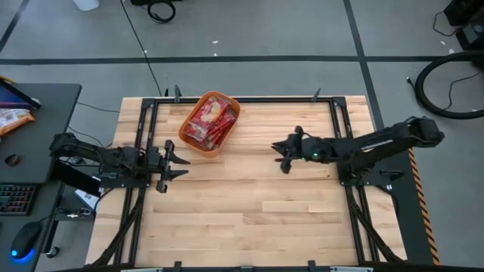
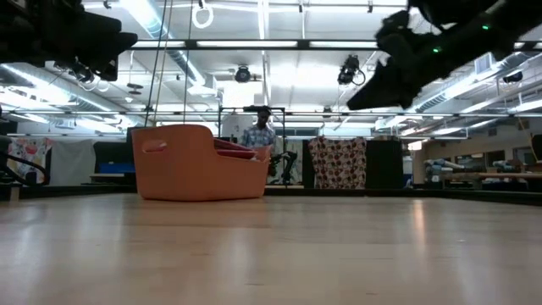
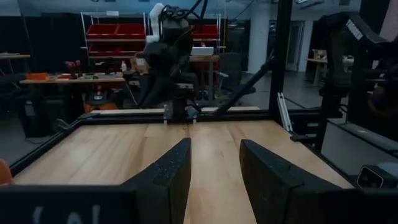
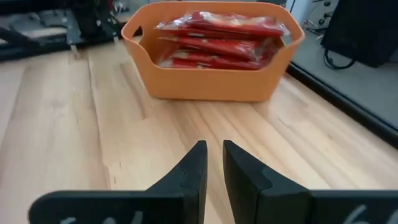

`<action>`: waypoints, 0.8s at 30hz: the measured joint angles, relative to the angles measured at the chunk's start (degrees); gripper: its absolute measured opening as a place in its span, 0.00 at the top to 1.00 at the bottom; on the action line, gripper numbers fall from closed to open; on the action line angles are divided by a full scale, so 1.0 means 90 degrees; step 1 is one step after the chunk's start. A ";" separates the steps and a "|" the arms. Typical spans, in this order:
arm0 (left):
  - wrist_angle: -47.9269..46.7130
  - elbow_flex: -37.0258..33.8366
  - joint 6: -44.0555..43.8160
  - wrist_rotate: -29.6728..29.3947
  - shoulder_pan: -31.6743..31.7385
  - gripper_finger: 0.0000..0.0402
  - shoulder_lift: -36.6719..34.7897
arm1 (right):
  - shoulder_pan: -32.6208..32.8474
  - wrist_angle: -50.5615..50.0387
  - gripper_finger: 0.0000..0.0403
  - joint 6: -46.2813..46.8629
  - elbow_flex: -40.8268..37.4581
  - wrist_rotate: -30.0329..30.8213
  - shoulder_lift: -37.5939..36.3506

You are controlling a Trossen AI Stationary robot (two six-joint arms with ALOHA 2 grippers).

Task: Sort popcorn bags into baskets
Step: Return to Home Position

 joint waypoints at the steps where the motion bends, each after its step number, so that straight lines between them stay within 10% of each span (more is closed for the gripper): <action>1: 0.0008 0.0000 -0.0001 0.0000 0.0000 0.65 0.0009 | 0.0003 0.0017 0.86 0.0083 -0.0159 0.0000 -0.0195; 24: 0.0010 0.0000 0.0003 0.0002 0.0000 0.65 0.0011 | 0.0119 0.0196 0.86 0.0364 -0.1901 0.0346 -0.3225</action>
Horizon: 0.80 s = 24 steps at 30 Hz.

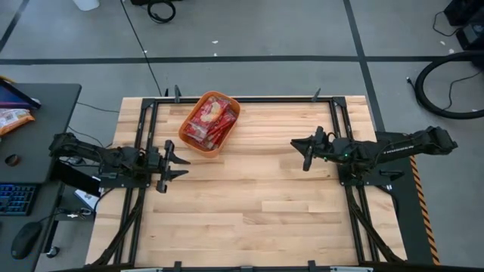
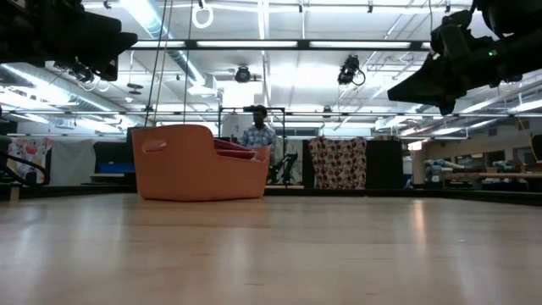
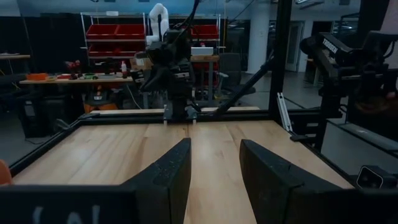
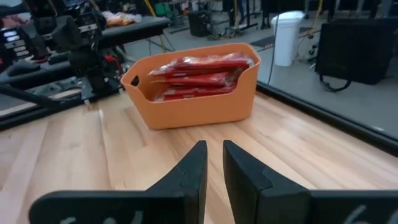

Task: Sort popcorn bags into baskets
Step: Return to Home Position

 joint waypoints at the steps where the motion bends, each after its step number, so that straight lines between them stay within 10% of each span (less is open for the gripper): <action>1: 0.0000 0.0000 -0.0002 0.0000 0.0000 0.65 0.0000 | 0.0000 0.0015 0.86 -0.0012 -0.0040 0.0047 -0.0062; 24: -0.0002 0.0000 -0.0001 0.0000 0.0000 0.65 0.0000 | -0.0019 0.0258 0.91 -0.1003 -0.0474 -0.0256 -0.2044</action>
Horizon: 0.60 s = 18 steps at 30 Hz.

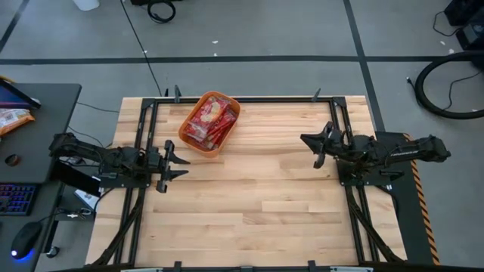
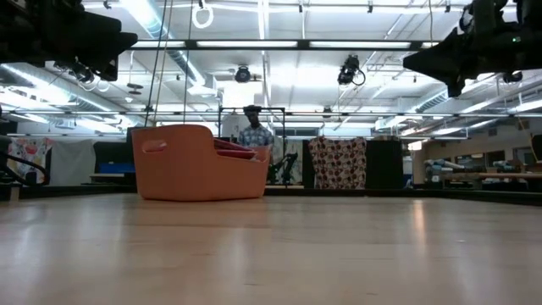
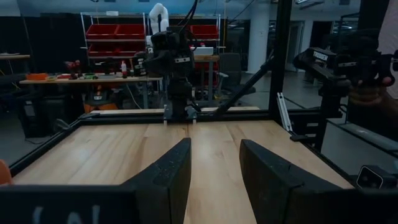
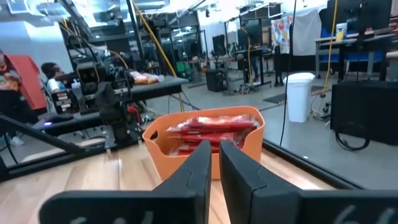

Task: Sort popcorn bags into baskets
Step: Return to Home Position

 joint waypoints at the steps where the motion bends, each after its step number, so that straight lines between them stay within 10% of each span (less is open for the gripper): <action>1: 0.0000 0.0000 0.0000 0.0000 0.0000 0.65 0.0000 | 0.0000 -0.0085 0.91 -0.0003 0.0000 0.0000 -0.0111; 18: 0.0000 0.0000 -0.0001 0.0000 0.0000 0.65 0.0000 | -0.0010 -0.1500 0.92 -0.0021 -0.0247 -0.0176 -0.1718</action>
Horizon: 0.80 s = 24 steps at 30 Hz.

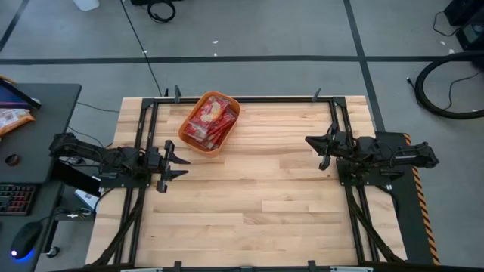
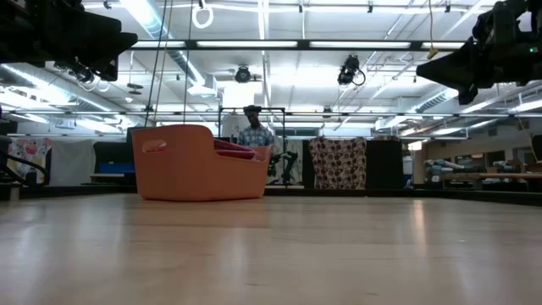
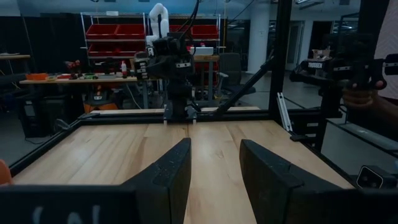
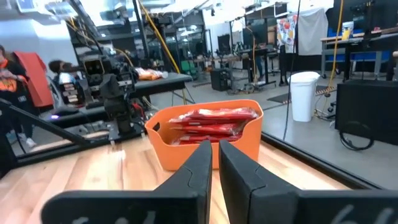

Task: Sort popcorn bags into baskets
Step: Return to Home Position

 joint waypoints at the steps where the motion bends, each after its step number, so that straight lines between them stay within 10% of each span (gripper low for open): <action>1: 0.0001 0.0000 0.0000 0.0000 0.0000 0.65 0.0000 | 0.0000 -0.0014 0.92 0.0001 -0.0066 -0.0018 -0.0129; 24: -0.0010 -0.0002 0.0000 0.0001 -0.0002 0.65 0.0000 | -0.0206 -0.0626 0.92 0.0075 -0.0134 0.0045 -0.0183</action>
